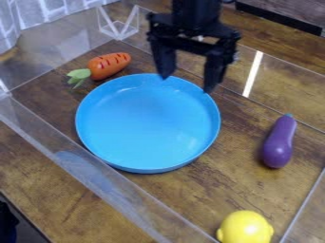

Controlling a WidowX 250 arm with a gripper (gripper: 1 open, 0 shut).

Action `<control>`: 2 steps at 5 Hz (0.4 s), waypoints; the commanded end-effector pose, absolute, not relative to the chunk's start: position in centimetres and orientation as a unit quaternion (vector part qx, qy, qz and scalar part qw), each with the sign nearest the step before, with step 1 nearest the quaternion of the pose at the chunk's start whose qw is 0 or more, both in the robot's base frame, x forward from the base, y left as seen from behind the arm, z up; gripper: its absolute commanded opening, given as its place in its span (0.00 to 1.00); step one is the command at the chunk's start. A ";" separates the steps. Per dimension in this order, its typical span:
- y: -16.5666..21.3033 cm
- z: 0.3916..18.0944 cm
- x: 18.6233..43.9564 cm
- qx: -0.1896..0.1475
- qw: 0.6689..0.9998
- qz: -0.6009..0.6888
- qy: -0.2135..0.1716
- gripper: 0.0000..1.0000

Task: Remove the purple eggplant from the blue tray and put it on the table

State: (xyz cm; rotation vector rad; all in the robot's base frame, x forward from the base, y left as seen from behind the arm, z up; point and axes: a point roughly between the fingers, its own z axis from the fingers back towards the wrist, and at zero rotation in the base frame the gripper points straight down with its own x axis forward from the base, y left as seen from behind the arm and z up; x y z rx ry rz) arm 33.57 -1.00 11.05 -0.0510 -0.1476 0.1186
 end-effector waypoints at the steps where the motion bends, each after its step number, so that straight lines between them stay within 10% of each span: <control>1: -1.7 14.2 33.8 -0.034 0.992 0.031 -0.119 1.00; 2: -3.5 14.5 34.0 -0.048 0.991 -0.006 -0.126 1.00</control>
